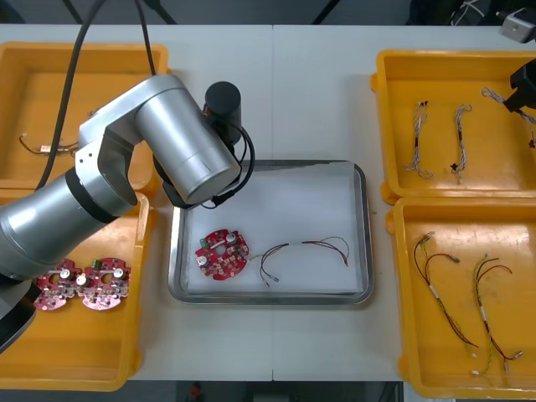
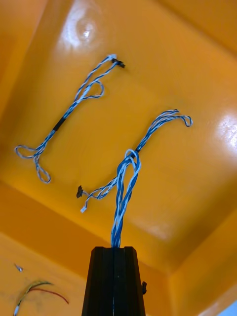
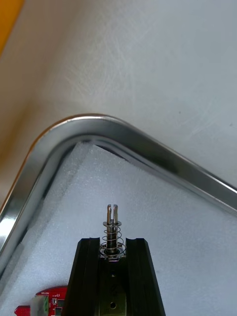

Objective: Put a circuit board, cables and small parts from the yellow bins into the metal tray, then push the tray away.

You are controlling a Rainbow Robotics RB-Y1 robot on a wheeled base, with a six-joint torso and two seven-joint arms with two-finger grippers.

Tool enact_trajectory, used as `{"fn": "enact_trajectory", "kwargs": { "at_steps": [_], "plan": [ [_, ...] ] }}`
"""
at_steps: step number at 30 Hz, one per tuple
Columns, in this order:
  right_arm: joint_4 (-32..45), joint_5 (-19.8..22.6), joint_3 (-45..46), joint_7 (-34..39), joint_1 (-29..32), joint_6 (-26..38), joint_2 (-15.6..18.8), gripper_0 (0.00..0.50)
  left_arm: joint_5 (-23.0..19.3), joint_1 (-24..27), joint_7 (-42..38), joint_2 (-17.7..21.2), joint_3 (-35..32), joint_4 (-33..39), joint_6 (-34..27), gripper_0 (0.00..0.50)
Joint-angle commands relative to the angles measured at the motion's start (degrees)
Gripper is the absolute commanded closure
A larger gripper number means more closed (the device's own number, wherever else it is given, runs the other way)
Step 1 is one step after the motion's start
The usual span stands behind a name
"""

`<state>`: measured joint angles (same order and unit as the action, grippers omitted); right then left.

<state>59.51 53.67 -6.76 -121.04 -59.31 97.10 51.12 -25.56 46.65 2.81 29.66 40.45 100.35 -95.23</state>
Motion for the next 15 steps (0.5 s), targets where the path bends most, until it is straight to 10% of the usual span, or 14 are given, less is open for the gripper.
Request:
{"fn": "enact_trajectory", "kwargs": {
  "at_steps": [1,15],
  "plan": [
    [7.3,-0.4,3.3,-0.9,1.1,3.6,2.9,0.500,1.7,-0.9,-1.1,-2.4,1.3,-0.4,1.2,0.500],
    [23.8,1.3,5.5,0.8,4.9,12.6,0.7,0.500,5.8,-0.9,-1.1,-3.6,4.1,-3.0,2.5,0.420]
  ]
}}
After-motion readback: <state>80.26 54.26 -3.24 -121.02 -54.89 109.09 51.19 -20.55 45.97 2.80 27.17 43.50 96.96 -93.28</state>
